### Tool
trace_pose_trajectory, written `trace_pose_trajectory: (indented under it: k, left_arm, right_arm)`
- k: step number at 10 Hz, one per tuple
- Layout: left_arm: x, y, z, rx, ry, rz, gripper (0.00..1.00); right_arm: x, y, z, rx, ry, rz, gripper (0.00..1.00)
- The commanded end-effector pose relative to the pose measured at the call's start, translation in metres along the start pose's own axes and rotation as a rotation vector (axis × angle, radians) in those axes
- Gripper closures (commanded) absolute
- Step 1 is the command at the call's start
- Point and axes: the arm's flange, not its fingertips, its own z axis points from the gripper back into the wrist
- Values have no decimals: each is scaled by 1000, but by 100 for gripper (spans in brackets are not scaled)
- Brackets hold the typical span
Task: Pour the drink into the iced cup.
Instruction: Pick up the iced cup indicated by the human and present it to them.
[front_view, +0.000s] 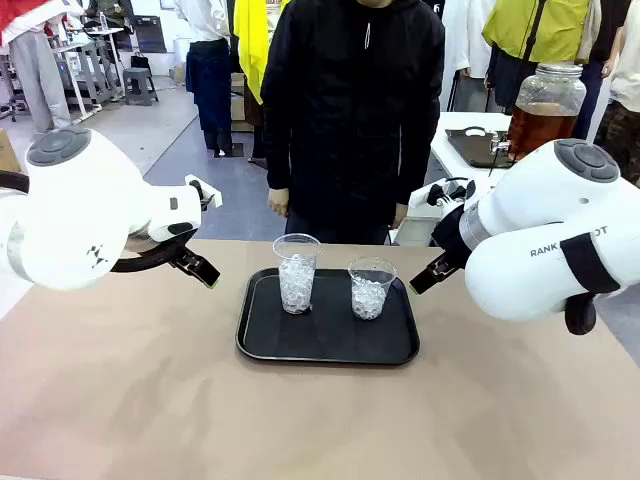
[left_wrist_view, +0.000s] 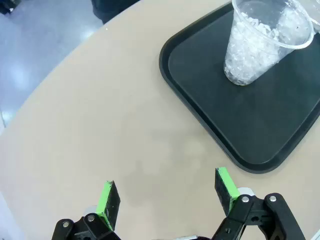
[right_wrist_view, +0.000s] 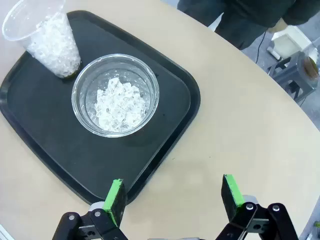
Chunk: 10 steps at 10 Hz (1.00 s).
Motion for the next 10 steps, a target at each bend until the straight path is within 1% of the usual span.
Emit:
trace_pose_trajectory:
  k: [1,10]
  left_arm:
    - [0,1,0,2,-9,-4,0]
    - [0,1,0,2,-9,-4,0]
  right_arm:
    - [0,-1,0,-3,-1,-2,0]
    - [0,-1,0,-3,-1,-2,0]
